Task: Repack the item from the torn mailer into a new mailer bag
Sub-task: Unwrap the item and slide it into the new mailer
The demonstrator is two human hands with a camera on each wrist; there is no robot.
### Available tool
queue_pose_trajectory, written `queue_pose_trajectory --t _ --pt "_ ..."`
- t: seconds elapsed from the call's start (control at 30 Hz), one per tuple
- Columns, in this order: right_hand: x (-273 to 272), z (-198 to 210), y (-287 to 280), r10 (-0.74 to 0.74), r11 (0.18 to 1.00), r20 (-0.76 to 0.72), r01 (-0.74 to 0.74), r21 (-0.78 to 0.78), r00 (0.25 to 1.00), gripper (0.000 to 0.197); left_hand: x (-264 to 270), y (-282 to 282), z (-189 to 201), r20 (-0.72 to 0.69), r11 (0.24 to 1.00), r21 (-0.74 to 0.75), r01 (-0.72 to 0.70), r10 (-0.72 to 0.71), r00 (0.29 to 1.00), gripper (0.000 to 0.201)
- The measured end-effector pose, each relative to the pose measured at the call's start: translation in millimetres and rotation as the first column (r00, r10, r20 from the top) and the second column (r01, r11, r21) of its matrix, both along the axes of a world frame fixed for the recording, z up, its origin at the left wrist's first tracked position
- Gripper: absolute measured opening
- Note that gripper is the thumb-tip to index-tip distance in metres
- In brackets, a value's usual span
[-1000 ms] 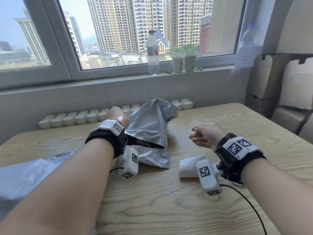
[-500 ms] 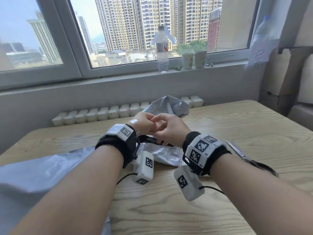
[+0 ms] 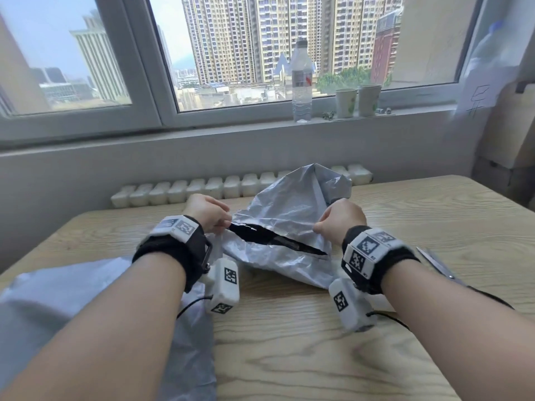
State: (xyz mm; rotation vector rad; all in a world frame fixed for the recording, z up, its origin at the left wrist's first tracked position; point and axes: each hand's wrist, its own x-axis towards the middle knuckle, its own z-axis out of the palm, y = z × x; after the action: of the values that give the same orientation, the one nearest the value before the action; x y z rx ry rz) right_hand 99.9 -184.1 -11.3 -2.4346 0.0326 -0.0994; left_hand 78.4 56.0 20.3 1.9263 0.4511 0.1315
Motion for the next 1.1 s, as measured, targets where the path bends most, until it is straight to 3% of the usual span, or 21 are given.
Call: queue_pose_trajectory --t 0.13,0.23,0.37,0.5,0.6,0.8,0.97,1.03,1.1 --pt "-8 3 12 0.135 0.979 0.059 -0.123 -0.163 0.989 0.005 1 11 8 0.048 0.997 0.069 -0.028 0.025 0.999 0.021" --pt "-10 0 20 0.234 0.948 0.091 -0.207 -0.24 0.968 0.012 -1 7 18 0.073 0.996 0.088 0.011 -0.017 0.997 0.019" --pt "-9 -3 25 0.255 0.939 0.066 -0.231 -0.256 0.965 0.019 -9 -5 21 -0.028 0.955 0.177 0.239 -0.238 0.971 0.008" --pt "-8 -4 31 0.197 0.962 0.006 -0.192 -0.197 0.98 0.02 -18 -27 11 -0.182 0.817 0.161 0.554 -0.527 0.83 0.025" --pt "-6 -1 36 0.185 0.978 -0.037 -0.188 -0.089 0.982 0.011 -21 -48 6 -0.164 0.765 0.119 0.633 -0.614 0.772 0.037" --pt "-6 5 38 0.2 0.976 -0.098 -0.189 0.111 0.975 0.016 -14 -68 -1 -0.028 0.765 0.245 0.595 -0.608 0.793 0.018" --pt "-2 1 31 0.226 0.937 -0.165 -0.168 0.307 0.96 0.025 -2 -57 -8 0.059 0.848 0.403 0.343 -0.398 0.916 0.007" --pt "-1 -3 32 0.225 0.939 -0.16 -0.17 0.298 0.961 0.027 3 -51 -13 -0.003 0.79 0.553 0.266 -0.317 0.948 0.004" --pt "0 -6 32 0.221 0.945 -0.158 -0.172 0.278 0.962 0.03 6 -47 -21 -0.1 0.677 0.691 0.255 -0.259 0.961 0.003"
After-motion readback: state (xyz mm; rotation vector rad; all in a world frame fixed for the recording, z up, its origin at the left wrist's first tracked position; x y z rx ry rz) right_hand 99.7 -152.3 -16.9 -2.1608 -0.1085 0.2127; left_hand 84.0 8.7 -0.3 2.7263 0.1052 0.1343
